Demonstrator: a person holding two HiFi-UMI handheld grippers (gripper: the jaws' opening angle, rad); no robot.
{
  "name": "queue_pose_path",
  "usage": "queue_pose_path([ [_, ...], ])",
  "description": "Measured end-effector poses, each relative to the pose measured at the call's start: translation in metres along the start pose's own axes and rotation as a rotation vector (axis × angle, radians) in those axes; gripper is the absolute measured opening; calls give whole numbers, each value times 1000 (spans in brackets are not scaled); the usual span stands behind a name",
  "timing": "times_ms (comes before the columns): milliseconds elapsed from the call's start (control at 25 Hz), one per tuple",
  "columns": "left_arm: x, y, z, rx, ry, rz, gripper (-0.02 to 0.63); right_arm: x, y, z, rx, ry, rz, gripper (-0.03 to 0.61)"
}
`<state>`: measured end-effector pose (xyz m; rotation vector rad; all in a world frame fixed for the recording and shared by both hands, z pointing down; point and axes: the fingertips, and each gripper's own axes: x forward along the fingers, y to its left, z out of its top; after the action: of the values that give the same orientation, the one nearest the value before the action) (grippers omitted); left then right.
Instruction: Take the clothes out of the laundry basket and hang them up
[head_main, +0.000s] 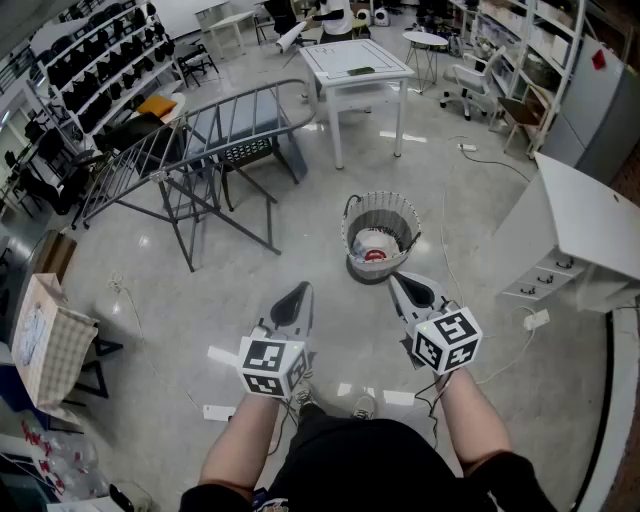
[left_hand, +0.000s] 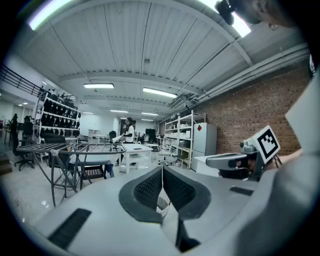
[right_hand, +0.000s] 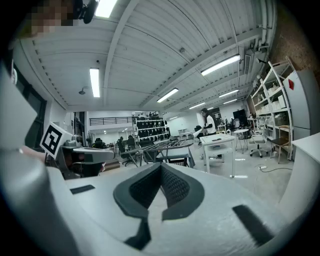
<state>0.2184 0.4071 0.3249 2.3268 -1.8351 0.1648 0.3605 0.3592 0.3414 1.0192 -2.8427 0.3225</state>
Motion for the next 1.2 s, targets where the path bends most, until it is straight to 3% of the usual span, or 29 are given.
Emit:
queue_pose_path([
  [680, 8, 12, -1, -11, -21, 74, 12, 5, -17, -3, 27, -30, -6, 9],
  [800, 11, 12, -2, -15, -11, 75, 15, 8, -21, -3, 52, -38, 4, 75],
  [960, 19, 12, -4, -7, 1, 60, 133, 13, -27, -4, 66, -50, 3, 91],
  [1200, 44, 22, -4, 6, -4, 29, 187, 32, -43, -8, 86, -47, -16, 117],
])
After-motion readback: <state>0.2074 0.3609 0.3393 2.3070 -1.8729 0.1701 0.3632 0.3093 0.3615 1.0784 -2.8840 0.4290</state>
